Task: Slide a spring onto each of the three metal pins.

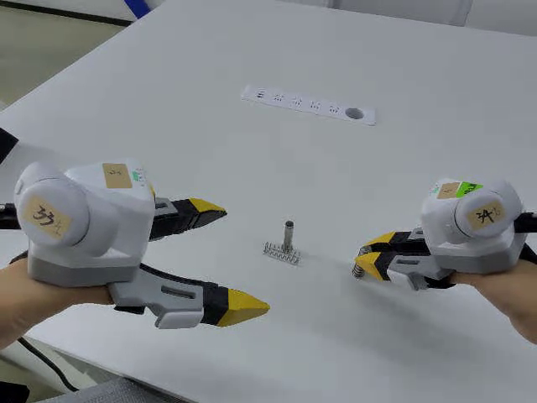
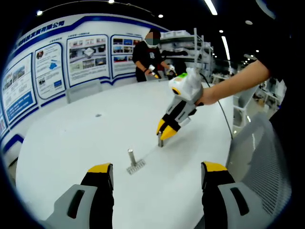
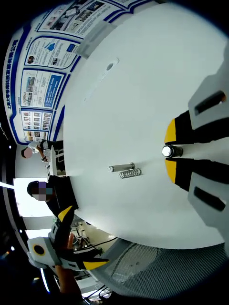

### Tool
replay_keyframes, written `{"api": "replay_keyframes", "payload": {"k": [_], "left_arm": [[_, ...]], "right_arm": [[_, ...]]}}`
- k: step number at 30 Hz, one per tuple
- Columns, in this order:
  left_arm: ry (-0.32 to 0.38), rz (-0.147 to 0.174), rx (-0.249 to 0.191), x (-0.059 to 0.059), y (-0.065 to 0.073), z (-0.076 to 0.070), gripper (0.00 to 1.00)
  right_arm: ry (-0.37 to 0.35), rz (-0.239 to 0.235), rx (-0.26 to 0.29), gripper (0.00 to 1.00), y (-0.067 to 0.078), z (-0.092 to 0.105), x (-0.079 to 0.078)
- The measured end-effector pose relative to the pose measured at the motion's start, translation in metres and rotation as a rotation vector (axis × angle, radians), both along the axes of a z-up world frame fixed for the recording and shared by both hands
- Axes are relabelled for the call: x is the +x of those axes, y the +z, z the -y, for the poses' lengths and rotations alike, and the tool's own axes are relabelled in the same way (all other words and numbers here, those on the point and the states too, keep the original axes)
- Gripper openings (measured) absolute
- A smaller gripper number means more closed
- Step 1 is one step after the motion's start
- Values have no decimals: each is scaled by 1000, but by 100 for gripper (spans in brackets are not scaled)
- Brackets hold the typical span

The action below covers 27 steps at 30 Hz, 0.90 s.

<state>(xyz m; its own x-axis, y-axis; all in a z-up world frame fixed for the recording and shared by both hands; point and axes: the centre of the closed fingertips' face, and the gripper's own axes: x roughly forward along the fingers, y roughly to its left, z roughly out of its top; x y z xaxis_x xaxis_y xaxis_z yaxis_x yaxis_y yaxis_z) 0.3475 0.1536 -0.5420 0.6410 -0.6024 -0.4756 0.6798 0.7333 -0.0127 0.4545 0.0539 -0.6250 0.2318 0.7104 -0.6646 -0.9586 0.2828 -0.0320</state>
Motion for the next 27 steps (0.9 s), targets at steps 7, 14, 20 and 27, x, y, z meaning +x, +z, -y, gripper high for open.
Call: {"api": "replay_keyframes", "payload": {"k": [7,14,20,27], "left_arm": [[4,3,7,-2,2,-3,77],[7,-10,9,-6,-1,-7,79],[13,-14,22,-11,-2,-14,82],[30,-16,15,-9,-1,-19,83]], "right_arm": [[-36,6,59,17,24,-1,3],[-57,25,146,17,61,-12,5],[-3,7,160,17,67,-34,-10],[75,3,117,17,52,-60,-25]]}}
